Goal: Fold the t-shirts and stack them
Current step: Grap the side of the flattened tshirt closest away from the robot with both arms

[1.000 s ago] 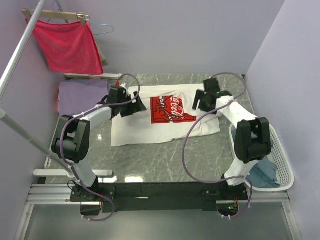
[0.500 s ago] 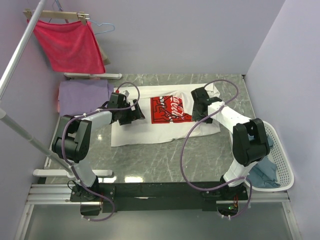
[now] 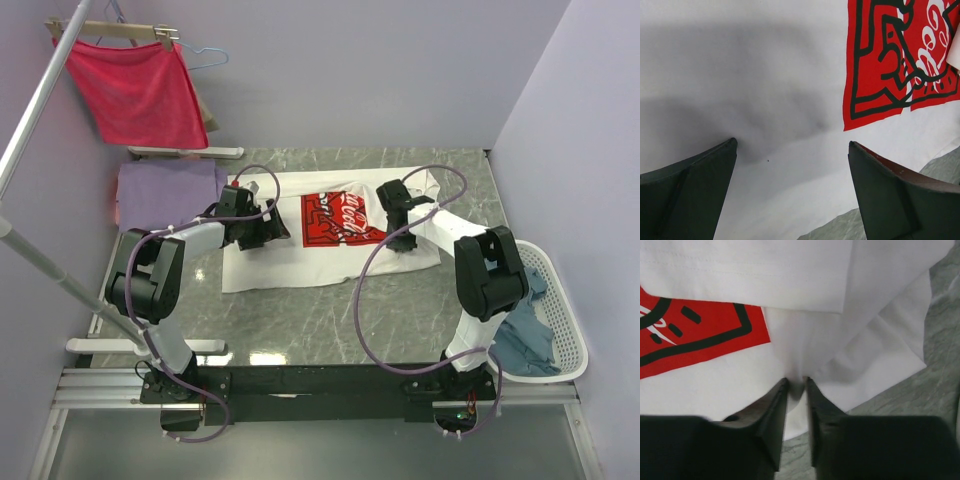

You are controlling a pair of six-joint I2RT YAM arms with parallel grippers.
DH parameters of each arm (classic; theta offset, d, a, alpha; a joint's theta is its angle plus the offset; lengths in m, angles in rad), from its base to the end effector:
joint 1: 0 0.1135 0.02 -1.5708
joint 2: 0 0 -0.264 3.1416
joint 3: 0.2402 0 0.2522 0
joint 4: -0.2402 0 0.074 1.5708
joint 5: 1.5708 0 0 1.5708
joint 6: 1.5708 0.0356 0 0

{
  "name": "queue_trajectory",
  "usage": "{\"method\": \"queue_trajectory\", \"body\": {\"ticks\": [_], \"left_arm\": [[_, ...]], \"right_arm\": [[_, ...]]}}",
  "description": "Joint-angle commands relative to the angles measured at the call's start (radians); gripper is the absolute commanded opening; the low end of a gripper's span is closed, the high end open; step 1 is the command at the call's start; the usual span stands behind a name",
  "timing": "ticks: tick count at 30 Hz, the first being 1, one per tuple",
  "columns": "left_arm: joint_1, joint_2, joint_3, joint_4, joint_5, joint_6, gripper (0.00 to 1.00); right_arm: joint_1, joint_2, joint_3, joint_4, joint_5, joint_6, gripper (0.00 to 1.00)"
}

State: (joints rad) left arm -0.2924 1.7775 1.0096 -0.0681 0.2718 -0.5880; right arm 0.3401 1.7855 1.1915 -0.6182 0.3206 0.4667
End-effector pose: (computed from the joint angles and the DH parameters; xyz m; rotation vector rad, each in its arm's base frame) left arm 0.3464 -0.1143 0.1645 -0.2375 2.4864 -0.7176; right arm 0.3343 0.1064 0.1831 0.2481 2.6711 -0.2080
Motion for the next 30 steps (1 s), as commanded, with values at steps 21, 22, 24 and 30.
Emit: {"method": "queue_trajectory", "body": {"ticks": [21, 22, 24, 30], "left_arm": [[-0.008, 0.086, 0.026, 0.010, 0.044, 0.019, 0.99], [-0.007, 0.085, 0.029, 0.010, 0.043, 0.023, 0.99], [-0.008, 0.097, 0.050, -0.001, 0.046, 0.030, 0.99], [-0.007, 0.160, 0.164, -0.045, 0.050, 0.047, 1.00]], "right_arm": [[0.186, -0.413, -0.277, -0.150, 0.109, 0.253, 0.00], [0.186, -0.425, -0.277, -0.147, 0.126, 0.257, 0.00], [0.183, -0.420, -0.253, -0.129, 0.150, 0.253, 0.00], [0.117, -0.269, -0.075, -0.069, 0.181, 0.152, 0.00]]}}
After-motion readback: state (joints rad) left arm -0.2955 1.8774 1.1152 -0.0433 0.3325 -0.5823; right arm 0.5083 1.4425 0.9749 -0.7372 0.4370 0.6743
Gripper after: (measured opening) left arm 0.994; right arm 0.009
